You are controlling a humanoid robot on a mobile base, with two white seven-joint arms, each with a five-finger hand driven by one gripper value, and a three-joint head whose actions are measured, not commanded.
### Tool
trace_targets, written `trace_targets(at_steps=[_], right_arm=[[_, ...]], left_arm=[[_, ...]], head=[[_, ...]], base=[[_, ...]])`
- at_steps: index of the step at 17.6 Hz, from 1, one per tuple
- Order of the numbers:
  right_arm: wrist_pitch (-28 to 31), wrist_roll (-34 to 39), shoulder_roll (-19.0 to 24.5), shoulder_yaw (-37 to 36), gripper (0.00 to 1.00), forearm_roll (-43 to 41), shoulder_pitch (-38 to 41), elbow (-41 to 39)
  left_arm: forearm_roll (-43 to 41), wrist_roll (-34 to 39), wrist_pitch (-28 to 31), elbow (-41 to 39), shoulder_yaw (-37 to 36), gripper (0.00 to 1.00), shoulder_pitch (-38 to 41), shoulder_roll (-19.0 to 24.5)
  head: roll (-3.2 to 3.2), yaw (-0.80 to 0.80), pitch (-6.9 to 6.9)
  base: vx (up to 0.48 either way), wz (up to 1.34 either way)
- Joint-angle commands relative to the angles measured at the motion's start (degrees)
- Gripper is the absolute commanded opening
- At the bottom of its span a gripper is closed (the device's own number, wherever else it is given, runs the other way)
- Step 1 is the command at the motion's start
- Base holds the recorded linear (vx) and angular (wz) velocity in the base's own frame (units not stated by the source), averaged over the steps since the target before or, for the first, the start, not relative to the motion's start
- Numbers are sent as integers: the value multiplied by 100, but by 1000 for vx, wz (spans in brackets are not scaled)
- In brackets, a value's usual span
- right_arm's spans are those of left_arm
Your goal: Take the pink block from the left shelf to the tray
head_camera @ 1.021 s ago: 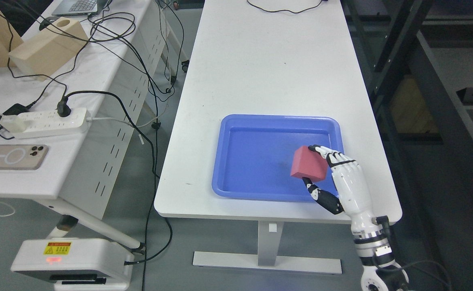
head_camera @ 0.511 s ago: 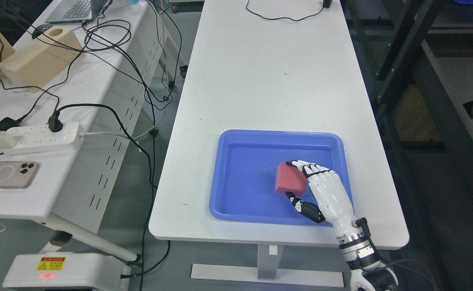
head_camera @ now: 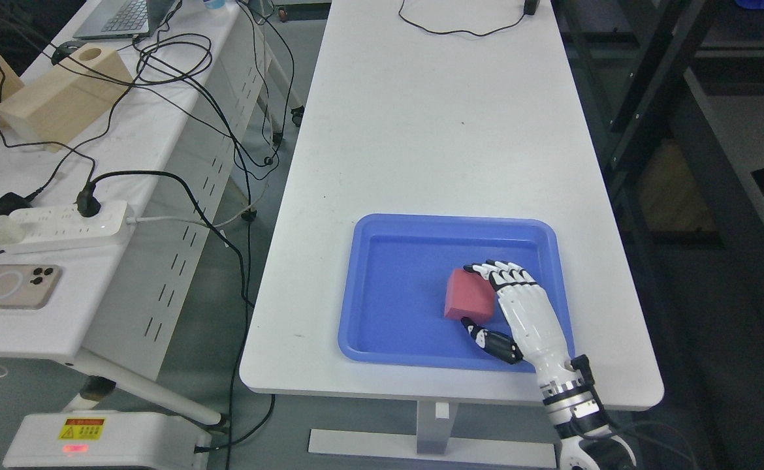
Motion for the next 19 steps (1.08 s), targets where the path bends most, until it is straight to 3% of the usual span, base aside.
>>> trace_targets(at_steps=[1,4,6,8,11,16,19], right_arm=[[8,5,-100,96,89,-507,59,6],[-27,-4,-100,8,99,-1200,67,-46],[-167,-4,-100,-228,99,-2181,68,-117],[-701,92,-100,-466,99,-3612,67,-117],[-949,636,-100,-826,99,-4707,59,-117],[-1669,725,-100,-1020,99,-5280,76,-169],[-1758,725,-100,-1117,99,-5570,76,-222]], left_arm=[[0,2,-3,-100,0,100,-176,100],[0,2,-3,-100,0,100,-167,100],[0,2,-3,-100,0,100,-167,100],[0,2,-3,-100,0,100,-167,100],[0,2,-3,-100,0,100,-167,100],[0,2,-3,-100,0,100,-167,100],[0,2,-3,-100,0,100,-167,100]], head=[[0,0,0],[0,0,0],[0,0,0],[0,0,0],[0,0,0],[0,0,0],[0,0,0]], base=[[0,0],[0,0],[0,0],[0,0],[0,0],[-5,0],[-50,0]])
